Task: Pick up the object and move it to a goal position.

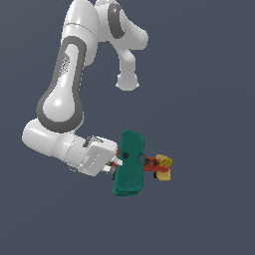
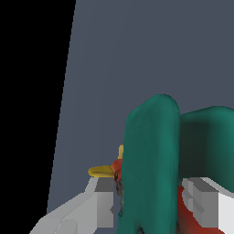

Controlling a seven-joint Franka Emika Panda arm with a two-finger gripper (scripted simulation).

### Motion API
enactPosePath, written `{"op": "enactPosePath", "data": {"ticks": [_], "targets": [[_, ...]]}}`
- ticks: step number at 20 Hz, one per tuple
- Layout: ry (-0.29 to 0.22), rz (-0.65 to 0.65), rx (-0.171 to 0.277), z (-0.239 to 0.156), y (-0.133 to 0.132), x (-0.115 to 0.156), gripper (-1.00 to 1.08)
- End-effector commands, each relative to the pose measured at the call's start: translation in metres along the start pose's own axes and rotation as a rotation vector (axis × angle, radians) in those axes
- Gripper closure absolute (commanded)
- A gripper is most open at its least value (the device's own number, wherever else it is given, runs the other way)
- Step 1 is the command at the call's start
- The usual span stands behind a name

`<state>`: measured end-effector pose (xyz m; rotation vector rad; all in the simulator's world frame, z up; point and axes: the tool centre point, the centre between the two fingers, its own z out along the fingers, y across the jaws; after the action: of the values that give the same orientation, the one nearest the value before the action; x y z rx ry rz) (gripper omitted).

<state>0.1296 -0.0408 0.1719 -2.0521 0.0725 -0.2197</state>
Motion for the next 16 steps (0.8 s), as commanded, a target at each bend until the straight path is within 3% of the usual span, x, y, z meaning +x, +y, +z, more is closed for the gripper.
{"op": "enactPosePath", "data": {"ticks": [1, 10, 16], "targets": [[0.002, 0.004, 0.010, 0.004, -0.002, 0.001, -0.20], [0.022, 0.000, 0.043, 0.004, 0.002, 0.005, -0.20], [0.058, -0.008, 0.091, 0.001, 0.012, 0.012, -0.20]]}}
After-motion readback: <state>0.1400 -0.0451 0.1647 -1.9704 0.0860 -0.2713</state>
